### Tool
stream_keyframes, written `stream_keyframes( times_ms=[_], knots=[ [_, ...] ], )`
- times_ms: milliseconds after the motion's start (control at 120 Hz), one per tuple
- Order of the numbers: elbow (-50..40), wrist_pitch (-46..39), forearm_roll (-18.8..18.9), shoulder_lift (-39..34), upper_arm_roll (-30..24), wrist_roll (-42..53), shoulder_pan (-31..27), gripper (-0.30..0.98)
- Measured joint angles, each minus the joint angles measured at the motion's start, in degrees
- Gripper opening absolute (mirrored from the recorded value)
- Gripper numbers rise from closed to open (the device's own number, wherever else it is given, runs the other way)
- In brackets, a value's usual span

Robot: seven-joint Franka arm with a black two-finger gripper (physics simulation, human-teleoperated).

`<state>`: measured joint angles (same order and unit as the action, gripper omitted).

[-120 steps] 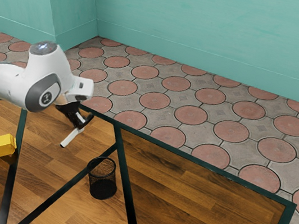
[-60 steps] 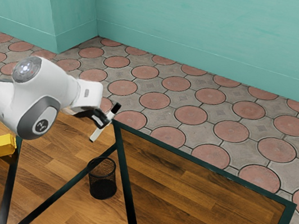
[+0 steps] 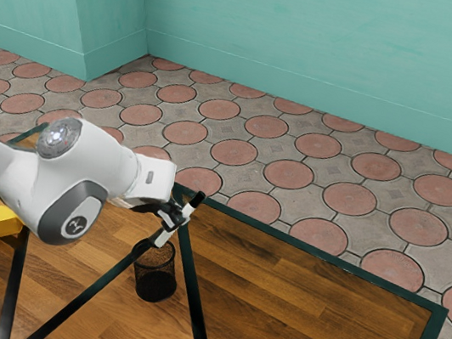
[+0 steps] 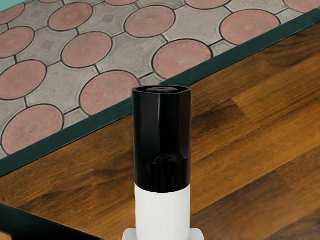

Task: Put the marker into the pen holder.

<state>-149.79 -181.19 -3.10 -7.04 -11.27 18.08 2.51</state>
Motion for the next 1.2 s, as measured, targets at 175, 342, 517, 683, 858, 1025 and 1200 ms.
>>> stream_keyframes(
  times_ms=[175,342,517,683,858,1025,1200],
  knots=[
    [-1.3,-0.1,-0.6,0.8,-0.3,0.1,-0.1,-0.01],
    [-2.3,-0.1,-1.0,1.0,-0.3,0.2,-0.1,0.00],
    [-2.4,-0.2,-1.1,1.6,-0.3,0.2,-0.1,0.02],
    [-3.1,-0.1,-1.1,1.9,-0.2,0.1,-0.1,0.11],
    [-3.1,0.1,-1.6,2.1,-0.2,0.0,-0.1,0.43],
    [1.9,8.6,-1.7,1.5,1.8,0.0,0.1,0.57],
    [29.5,39.1,-1.5,5.7,8.4,-2.0,0.7,0.63]
  ],
)
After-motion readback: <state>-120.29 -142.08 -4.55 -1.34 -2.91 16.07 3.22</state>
